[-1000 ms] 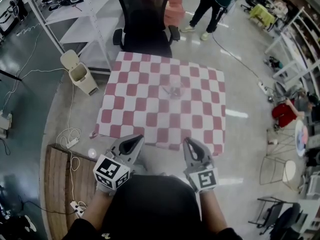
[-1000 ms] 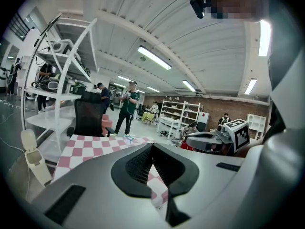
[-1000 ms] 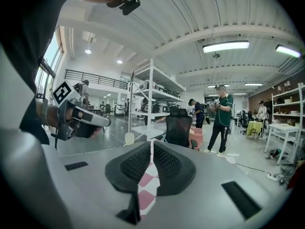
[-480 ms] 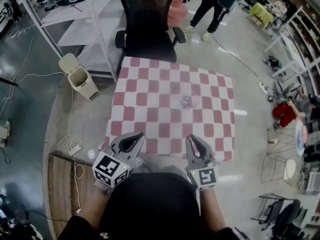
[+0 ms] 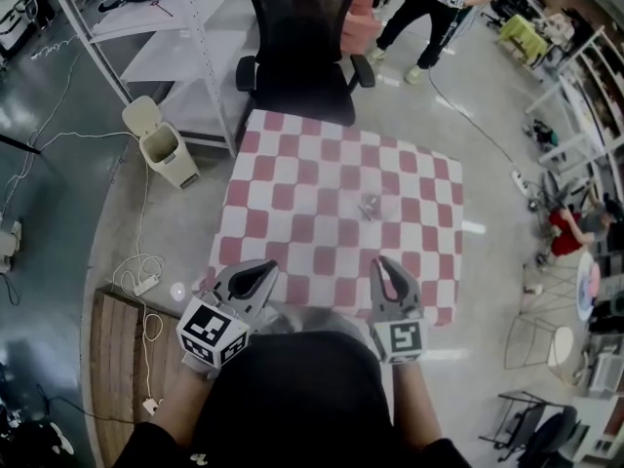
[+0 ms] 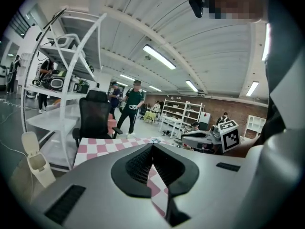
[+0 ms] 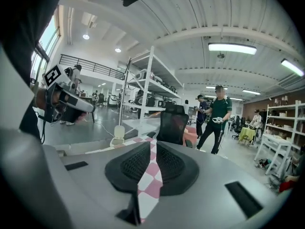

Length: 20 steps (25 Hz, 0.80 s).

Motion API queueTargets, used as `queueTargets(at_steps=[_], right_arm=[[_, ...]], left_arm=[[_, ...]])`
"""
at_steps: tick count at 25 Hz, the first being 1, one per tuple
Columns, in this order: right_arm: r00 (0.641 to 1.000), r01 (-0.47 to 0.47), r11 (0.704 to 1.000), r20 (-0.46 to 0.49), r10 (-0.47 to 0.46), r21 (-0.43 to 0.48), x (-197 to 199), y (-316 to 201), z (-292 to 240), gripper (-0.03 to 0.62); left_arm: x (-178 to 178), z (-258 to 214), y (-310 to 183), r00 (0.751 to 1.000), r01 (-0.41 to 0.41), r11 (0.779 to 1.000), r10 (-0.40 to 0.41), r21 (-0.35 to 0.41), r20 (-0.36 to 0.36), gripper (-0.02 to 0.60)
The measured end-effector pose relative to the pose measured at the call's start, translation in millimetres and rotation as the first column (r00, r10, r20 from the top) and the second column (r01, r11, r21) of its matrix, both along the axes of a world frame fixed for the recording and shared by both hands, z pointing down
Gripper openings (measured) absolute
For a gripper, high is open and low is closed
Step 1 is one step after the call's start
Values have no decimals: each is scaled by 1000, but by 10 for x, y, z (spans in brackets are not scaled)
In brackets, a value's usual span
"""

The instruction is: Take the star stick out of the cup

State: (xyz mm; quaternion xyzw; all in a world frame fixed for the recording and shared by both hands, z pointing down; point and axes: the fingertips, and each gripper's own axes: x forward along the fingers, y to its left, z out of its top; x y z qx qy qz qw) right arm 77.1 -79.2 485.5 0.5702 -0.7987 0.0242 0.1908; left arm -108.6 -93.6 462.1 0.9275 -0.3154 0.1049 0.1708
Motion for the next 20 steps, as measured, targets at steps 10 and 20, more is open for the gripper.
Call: queueTargets(at_steps=[10,20], right_arm=[[985,140,987,-87,-146,-75,208,-405,276,67],[973,214,970,-64,-222,-113,269,-805,716,100]], left_arm=[[101,-43,-44,989,140,990,-139,-22,40,40],[100,97,62,956,281,957,-274,-66,106,40]])
